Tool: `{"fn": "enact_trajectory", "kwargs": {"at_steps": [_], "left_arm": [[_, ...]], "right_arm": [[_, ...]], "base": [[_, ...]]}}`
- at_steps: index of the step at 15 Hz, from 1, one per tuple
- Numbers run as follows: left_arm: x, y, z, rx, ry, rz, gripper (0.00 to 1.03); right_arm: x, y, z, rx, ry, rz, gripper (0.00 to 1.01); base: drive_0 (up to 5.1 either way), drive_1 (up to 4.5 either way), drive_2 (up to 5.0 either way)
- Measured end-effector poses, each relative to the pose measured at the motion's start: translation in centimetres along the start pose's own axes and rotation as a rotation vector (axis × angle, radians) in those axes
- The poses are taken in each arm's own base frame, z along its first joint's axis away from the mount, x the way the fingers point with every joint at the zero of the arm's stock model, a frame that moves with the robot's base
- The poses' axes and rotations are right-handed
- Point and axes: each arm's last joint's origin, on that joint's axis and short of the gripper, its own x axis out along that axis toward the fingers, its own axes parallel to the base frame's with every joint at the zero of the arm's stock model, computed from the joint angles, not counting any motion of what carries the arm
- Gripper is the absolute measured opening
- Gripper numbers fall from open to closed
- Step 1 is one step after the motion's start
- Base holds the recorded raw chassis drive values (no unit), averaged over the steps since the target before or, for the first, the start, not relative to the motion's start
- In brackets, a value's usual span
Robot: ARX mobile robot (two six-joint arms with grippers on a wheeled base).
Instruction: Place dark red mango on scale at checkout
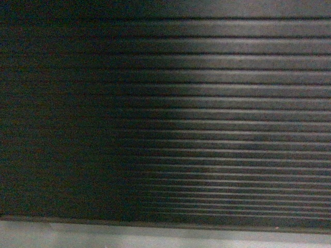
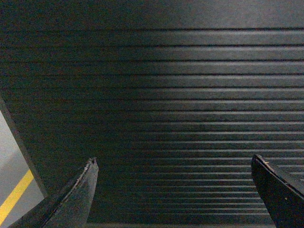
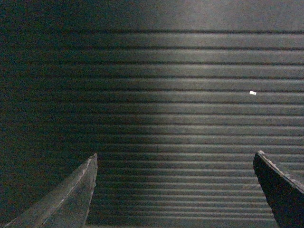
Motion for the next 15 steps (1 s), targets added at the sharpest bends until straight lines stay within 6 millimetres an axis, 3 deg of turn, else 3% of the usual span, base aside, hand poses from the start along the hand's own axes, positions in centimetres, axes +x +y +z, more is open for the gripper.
{"fn": "enact_trajectory", "kwargs": {"at_steps": [15], "left_arm": [[0.00,0.00,-0.02,0.000,0.002,0.000,0.98]], "right_arm": [[0.00,0.00,-0.01,0.000,0.001,-0.001,0.98]], "base": [[0.0,0.00,0.0]]}}
